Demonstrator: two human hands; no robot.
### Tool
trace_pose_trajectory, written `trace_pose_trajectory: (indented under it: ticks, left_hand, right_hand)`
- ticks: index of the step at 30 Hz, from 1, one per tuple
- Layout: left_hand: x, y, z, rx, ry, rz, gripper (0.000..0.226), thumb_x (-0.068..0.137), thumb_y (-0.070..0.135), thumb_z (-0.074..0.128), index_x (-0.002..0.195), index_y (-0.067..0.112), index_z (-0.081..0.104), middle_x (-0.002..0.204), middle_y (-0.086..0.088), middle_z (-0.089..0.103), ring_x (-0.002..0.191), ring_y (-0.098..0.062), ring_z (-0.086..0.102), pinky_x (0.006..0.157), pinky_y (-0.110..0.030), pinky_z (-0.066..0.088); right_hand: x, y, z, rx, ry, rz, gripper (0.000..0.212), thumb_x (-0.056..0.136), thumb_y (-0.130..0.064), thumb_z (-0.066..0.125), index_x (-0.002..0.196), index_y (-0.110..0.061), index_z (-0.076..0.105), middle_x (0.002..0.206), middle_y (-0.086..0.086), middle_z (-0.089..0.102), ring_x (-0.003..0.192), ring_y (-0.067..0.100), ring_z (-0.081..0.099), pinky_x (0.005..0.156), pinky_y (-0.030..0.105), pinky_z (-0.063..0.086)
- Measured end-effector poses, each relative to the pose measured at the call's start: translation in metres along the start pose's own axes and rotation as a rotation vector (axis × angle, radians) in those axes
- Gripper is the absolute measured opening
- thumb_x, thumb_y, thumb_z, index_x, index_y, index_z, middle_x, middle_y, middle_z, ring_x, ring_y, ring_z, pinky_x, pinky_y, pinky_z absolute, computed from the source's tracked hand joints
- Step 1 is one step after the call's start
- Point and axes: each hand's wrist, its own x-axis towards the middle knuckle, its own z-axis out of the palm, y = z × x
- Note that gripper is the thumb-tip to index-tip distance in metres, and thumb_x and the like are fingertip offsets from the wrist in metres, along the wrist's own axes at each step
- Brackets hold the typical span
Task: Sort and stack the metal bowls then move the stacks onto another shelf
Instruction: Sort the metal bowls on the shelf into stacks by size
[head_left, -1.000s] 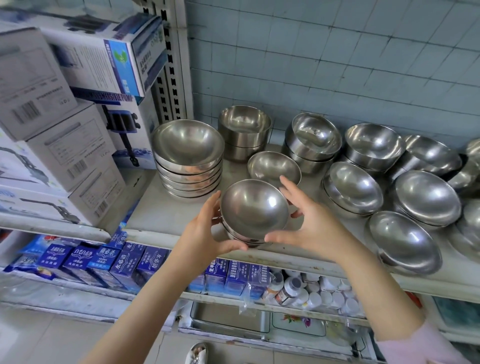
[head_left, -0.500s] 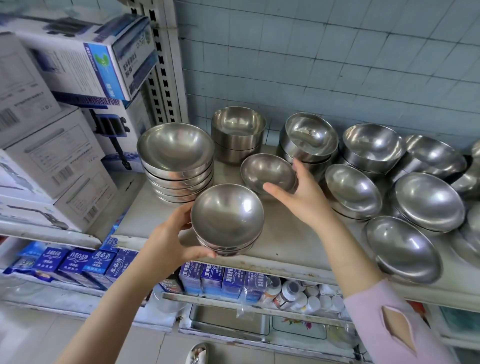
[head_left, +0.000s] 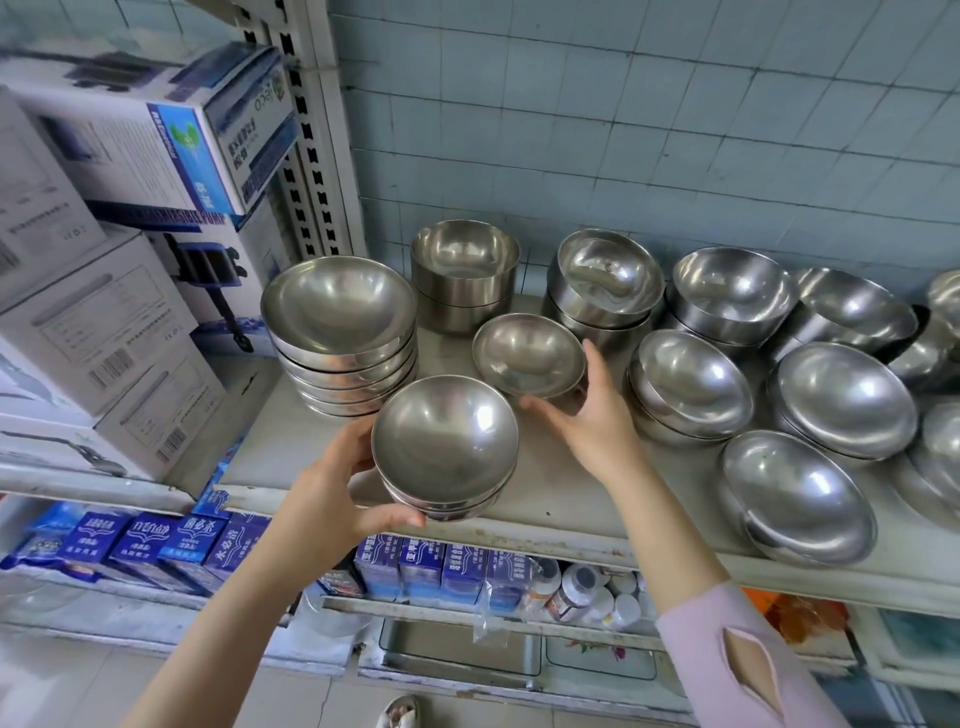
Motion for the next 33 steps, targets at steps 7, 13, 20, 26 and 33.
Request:
trace_pose_trajectory:
  ticks: [7,13,20,26,33]
  left_hand:
    - [0.001,-0.004,0.001,0.002,-0.004,-0.014,0.104,0.04,0.079,0.074,0.13,0.046,0.034,0.121,0.037,0.053,0.113,0.016,0.051,0.088,0.001,0.037]
    - [0.001,0.005,0.01,-0.021,0.013,-0.028,0.11,0.035,0.078,0.073,0.131,0.041,0.034,0.114,0.033,0.053,0.103,0.016,0.053,0.086,-0.009,0.039]
    - [0.031,0.025,0.045,-0.09,0.004,-0.018,0.105,0.044,0.066,0.079,0.131,0.024,0.039,0.121,0.003,0.064,0.111,-0.013,0.062,0.097,-0.04,0.051]
    - [0.044,0.032,0.062,-0.126,0.033,0.025,0.121,0.05,0.047,0.086,0.149,0.014,0.024,0.127,0.011,0.051,0.113,-0.007,0.056,0.095,-0.018,0.044]
    - [0.042,0.028,0.062,-0.02,0.055,0.071,0.112,0.054,0.067,0.075,0.147,0.023,0.028,0.12,0.001,0.065,0.109,-0.014,0.061,0.091,-0.036,0.052]
  right_hand:
    - [-0.033,0.006,-0.004,0.123,0.147,0.08,0.12,0.054,-0.073,0.08,0.151,-0.017,0.04,0.137,-0.006,0.062,0.128,0.008,0.056,0.109,0.036,0.045]
    - [-0.066,-0.019,-0.025,0.469,0.192,0.012,0.044,0.082,-0.019,0.079,0.122,-0.018,0.062,0.106,-0.008,0.076,0.103,0.004,0.07,0.092,0.02,0.053]
    - [-0.069,-0.035,-0.029,0.392,0.055,-0.137,0.085,0.064,-0.025,0.083,0.137,-0.035,0.043,0.133,-0.014,0.061,0.122,-0.006,0.057,0.1,0.015,0.046]
    - [-0.063,-0.022,-0.014,0.293,0.069,-0.089,0.119,0.053,-0.059,0.088,0.153,-0.026,0.033,0.149,-0.011,0.05,0.135,-0.006,0.045,0.114,0.026,0.038]
    - [-0.065,-0.013,-0.001,0.248,0.084,-0.083,0.109,0.052,-0.067,0.086,0.145,-0.044,0.033,0.152,-0.017,0.045,0.141,-0.005,0.036,0.12,0.036,0.031]
